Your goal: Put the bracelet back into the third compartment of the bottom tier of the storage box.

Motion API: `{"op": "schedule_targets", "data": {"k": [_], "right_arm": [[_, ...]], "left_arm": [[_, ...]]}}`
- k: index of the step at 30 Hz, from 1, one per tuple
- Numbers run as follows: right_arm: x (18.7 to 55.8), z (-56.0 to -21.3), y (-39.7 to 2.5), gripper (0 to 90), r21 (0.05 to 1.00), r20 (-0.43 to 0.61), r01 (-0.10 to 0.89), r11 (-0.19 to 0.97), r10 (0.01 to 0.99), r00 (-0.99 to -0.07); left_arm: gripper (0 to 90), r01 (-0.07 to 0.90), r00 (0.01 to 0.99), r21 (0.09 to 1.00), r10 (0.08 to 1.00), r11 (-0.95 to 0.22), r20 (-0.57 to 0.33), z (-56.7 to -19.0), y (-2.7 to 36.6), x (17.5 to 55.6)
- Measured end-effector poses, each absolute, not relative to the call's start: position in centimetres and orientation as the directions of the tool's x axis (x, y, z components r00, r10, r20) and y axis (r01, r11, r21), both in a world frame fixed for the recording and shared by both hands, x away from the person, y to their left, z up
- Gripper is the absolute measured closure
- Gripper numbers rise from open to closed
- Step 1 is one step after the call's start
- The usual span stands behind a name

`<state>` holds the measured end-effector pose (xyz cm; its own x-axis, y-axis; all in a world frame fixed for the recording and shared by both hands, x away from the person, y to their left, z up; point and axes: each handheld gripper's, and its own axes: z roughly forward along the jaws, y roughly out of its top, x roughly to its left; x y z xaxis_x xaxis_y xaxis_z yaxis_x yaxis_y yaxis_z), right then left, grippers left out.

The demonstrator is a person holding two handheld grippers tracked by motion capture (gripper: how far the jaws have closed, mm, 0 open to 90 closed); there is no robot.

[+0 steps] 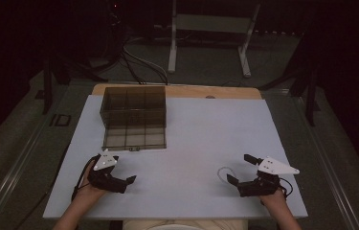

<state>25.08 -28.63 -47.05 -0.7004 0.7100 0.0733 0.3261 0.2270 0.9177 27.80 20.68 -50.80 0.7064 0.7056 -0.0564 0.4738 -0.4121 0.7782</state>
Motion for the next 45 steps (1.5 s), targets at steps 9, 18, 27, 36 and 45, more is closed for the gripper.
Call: {"op": "schedule_targets", "data": {"k": [9,18,27,36,45], "right_arm": [[25.8,-45.1,-28.1,0.0,0.912,0.032,0.32,0.258,0.731,-0.682],[27.4,-44.0,-27.9,0.0,0.893,0.012,0.344,0.292,0.746,-0.665],[28.9,-44.3,-27.8,0.0,0.876,0.03,0.378,0.298,0.75,-0.661],[29.8,-45.9,-28.1,0.0,0.855,0.048,0.421,0.303,0.762,-0.646],[30.3,-47.1,-28.6,0.0,0.831,0.05,0.456,0.319,0.773,-0.632]], "left_arm": [[0.8,0.472,0.711,0.779,0.701,-0.413,-0.059,-50.7,20.6,27.8],[0.8,0.47,0.711,0.782,0.7,-0.408,-0.062,-50.7,20.6,27.8],[0.7,0.473,0.712,0.785,0.699,-0.401,-0.072,-50.7,20.6,27.8],[0.7,0.471,0.71,0.785,0.701,-0.403,-0.066,-50.6,20.6,27.8],[0.7,0.474,0.715,0.779,0.696,-0.41,-0.068,-50.7,20.5,27.8]]}}
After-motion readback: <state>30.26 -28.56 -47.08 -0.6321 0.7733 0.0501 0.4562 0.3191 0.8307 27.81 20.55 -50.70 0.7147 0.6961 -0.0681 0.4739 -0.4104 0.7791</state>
